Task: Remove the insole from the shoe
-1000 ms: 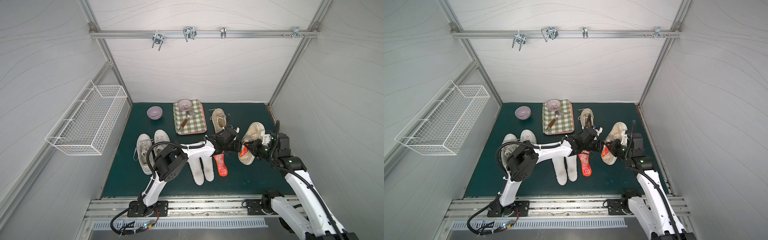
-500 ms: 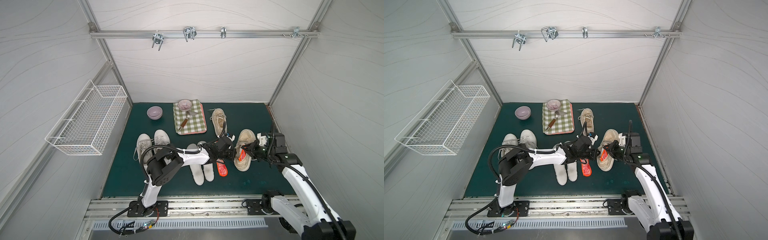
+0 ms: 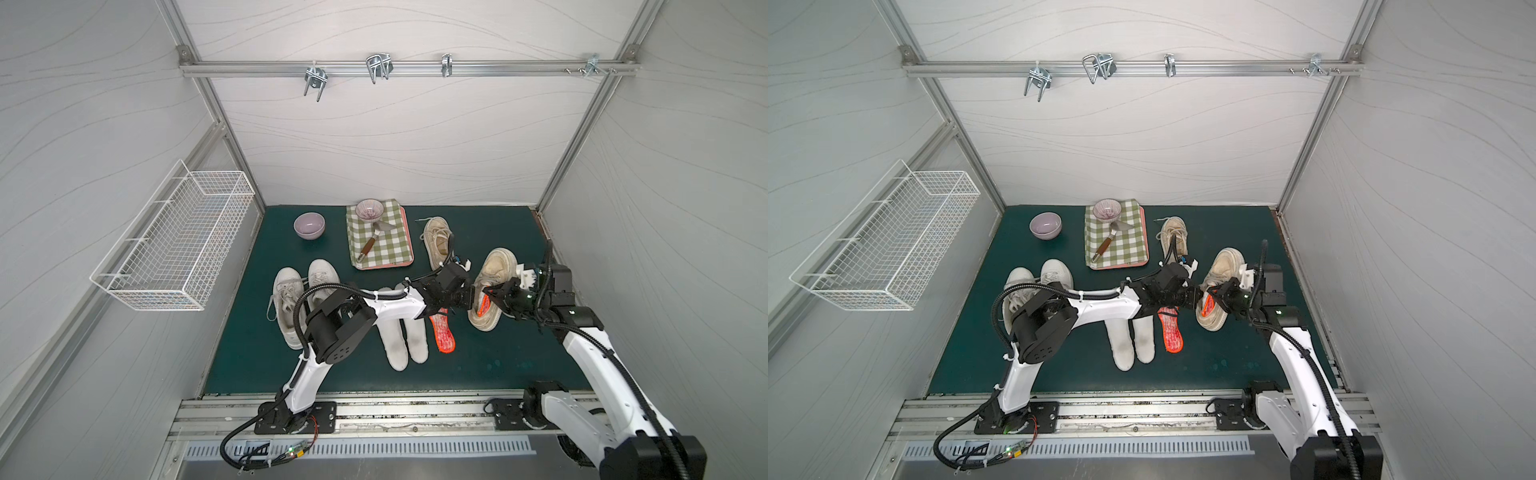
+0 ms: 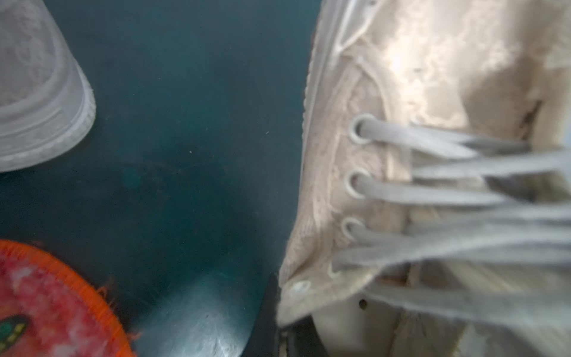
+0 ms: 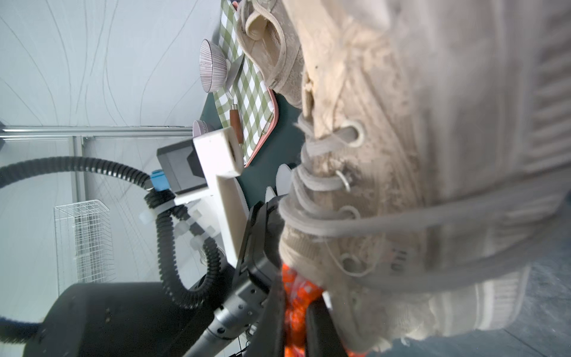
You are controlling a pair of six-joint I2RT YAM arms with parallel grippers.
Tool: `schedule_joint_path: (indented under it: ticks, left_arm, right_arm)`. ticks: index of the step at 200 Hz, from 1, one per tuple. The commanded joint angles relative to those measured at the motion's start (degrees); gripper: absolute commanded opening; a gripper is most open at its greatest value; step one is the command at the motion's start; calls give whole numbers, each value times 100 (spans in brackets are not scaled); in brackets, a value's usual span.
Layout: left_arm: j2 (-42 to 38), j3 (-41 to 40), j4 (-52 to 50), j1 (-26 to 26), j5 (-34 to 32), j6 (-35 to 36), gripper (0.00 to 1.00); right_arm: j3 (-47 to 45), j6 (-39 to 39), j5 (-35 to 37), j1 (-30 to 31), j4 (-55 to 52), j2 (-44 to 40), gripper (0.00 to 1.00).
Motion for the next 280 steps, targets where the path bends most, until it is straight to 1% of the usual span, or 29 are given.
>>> schedule_joint_path:
  ticks: [1, 29, 51, 57, 67, 73, 98, 116, 146, 159, 186, 212, 241, 280]
  left_arm:
    - [567, -227, -1255, 305, -538, -172, 0]
    - [442, -270, -1263, 309, -621, -208, 0]
    - [306, -241, -1209, 312, -566, -219, 0]
    - [264, -237, -1157, 309, -520, -284, 0]
    - [176, -220, -1013, 333, -353, -376, 0]
    - [127, -204, -903, 346, -216, -483, 0]
    - [-130, -69, -558, 394, 186, -873, 0]
    - [-278, -70, -277, 414, 278, -1072, 0]
    - [-435, -168, 51, 414, 311, -1209, 0]
    - [-478, -201, 96, 414, 254, -1242, 0]
    - [-405, -84, 2, 443, 142, -1258, 0]
    - [-209, 138, -119, 507, -96, -1351, 0]
    - [124, 634, -266, 616, -212, -1516, 0]
    - [543, 1450, -526, 624, -370, -1463, 0]
  right_arm:
    - [574, 310, -1035, 31, 1051, -432, 0]
    - [470, 23, -528, 70, 759, -358, 0]
    - [313, -386, -172, 142, 465, -344, 0]
    - [295, -647, 76, 275, 350, -343, 0]
    - [282, -1114, 815, 589, 31, -301, 0]
    - [236, -1331, 1098, 748, -61, -247, 0]
    - [-36, -1826, 1842, 1463, -127, 184, 0]
    - [-154, -1976, 2217, 1710, -186, 535, 0]
    - [-88, -2076, 2090, 1744, -301, 1219, 0]
    - [-33, -2104, 1987, 1773, -367, 1311, 0]
    - [-15, -2242, 1614, 1899, -321, 846, 0]
    - [94, -2251, 1400, 1903, -707, 465, 0]
    - [-33, -2109, 1497, 1868, -1037, 268, 0]
    - [-135, -2065, 1565, 1620, -1227, 51, 0]
